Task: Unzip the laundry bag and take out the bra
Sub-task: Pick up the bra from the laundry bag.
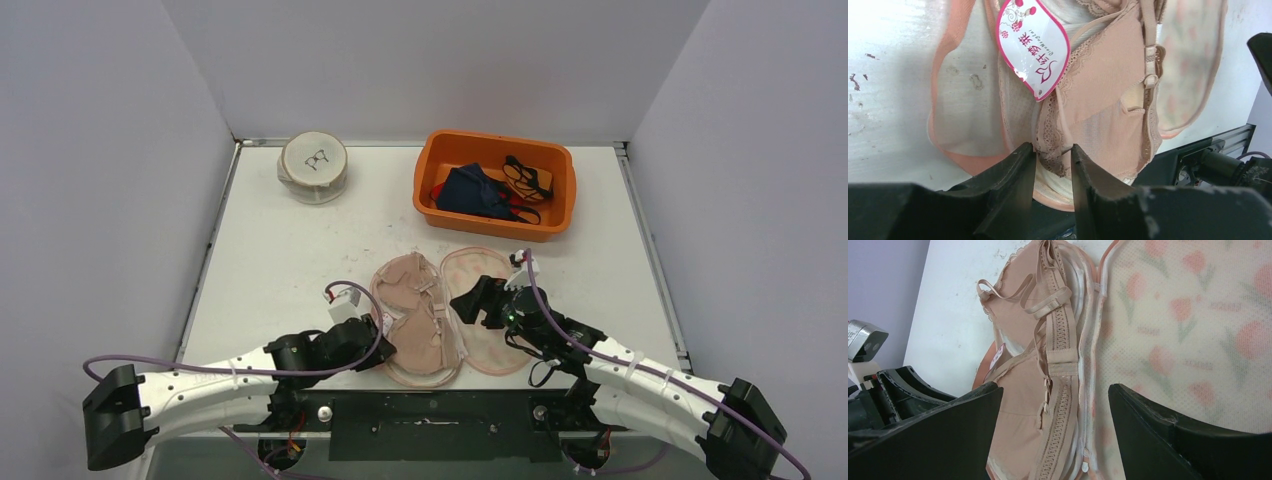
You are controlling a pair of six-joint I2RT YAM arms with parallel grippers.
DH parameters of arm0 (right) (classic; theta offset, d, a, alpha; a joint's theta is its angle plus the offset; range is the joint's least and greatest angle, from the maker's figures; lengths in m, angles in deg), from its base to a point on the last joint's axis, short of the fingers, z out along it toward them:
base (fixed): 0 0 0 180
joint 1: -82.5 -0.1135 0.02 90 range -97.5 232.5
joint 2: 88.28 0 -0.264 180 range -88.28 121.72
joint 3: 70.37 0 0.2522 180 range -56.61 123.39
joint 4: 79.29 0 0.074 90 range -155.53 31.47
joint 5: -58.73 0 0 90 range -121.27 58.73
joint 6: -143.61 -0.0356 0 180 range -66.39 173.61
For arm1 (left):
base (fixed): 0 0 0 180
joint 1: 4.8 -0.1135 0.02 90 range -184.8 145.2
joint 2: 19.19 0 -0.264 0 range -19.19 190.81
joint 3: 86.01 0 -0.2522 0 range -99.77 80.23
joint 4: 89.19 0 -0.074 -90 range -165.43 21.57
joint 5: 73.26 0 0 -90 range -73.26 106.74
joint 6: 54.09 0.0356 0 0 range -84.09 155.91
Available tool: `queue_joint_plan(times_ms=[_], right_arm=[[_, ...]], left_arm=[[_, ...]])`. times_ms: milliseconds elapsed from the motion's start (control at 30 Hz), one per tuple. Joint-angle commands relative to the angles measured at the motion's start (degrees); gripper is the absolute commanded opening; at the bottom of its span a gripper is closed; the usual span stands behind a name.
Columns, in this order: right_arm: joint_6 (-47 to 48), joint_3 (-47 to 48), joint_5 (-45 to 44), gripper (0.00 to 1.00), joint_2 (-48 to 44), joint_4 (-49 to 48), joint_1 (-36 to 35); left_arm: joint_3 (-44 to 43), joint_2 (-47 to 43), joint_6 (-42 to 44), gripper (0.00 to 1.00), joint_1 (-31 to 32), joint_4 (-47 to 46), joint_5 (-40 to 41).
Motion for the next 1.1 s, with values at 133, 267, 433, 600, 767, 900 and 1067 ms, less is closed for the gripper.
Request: queue_joint_plan(times_ms=[133,267,433,600,767,900,1067], right_arm=[[-0.97,-0.32,0.57,0.80,0.02,-4.46,-0.66],[-2.00,-0.09,1.23,0.81,0.56,-5.85,-0.74],[-4.36,0.71,5.41,0.83,2.27,-8.30,-0.67],[-7.60,1.13,8.03,0.83,4.56,-11.26,-0.58],[-10.23,0.82,8.61,0.82,6.55,-13.38,-0.53],[-11.44,1.05,8.93,0.80,9.67,-15.34,-0.55],[-11.19,2.52,8.88,0.78,15.76,-17.77,-0.49]], left_arm=[[-1.48,-5.51,0.62,0.15,-0.67,-3.83,2.33],[-1.70,-7.07,1.42,0.00,-1.07,-3.75,1.89],[-1.25,-11.25,1.04,0.00,-1.84,-4.75,1.01],[-0.18,-15.38,-0.88,0.00,-4.04,-7.36,-1.21],[2.26,-18.94,-4.48,0.00,-6.18,-11.00,-3.12],[4.65,-20.62,-7.49,0.00,-7.75,-15.21,-5.43],[6.78,-21.14,-10.43,0.00,-8.17,-17.52,-6.93]])
